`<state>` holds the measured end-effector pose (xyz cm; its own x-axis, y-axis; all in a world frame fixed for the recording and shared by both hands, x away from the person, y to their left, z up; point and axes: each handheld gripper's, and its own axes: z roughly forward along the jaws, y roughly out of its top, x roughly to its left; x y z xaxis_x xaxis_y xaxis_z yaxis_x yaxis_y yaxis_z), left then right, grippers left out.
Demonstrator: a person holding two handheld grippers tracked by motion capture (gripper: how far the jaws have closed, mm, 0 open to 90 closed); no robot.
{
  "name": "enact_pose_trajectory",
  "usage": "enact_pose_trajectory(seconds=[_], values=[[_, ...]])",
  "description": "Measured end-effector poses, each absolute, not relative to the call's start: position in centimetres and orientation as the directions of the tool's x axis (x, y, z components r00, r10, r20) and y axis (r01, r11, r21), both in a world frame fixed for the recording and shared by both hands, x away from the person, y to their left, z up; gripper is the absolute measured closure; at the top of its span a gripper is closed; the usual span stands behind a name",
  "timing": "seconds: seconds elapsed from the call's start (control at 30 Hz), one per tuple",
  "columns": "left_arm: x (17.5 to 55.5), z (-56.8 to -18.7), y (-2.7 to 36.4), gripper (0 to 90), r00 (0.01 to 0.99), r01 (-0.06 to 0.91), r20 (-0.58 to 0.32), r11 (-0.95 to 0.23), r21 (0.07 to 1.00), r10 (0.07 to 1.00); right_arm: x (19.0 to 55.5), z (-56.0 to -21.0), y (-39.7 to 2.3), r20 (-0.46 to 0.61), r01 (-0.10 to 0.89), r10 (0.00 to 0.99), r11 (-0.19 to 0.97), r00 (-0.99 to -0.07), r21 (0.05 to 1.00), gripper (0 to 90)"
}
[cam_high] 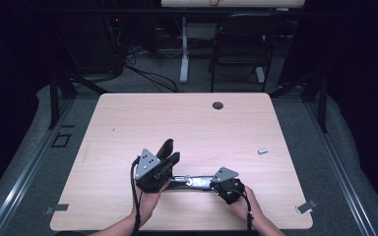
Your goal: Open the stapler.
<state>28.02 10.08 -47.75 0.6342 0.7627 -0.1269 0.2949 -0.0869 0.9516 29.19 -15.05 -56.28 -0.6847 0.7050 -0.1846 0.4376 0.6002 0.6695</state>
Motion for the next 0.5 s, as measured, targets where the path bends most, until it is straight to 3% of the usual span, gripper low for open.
enact_pose_trajectory(seconds=[0.5], values=[[27.8,-47.3,11.9,90.0,0.620,0.282,-0.117,-0.082,0.956,0.776,29.2,-56.3,-15.0,-0.189,0.435,0.704,0.603,-0.685,0.669,90.0]])
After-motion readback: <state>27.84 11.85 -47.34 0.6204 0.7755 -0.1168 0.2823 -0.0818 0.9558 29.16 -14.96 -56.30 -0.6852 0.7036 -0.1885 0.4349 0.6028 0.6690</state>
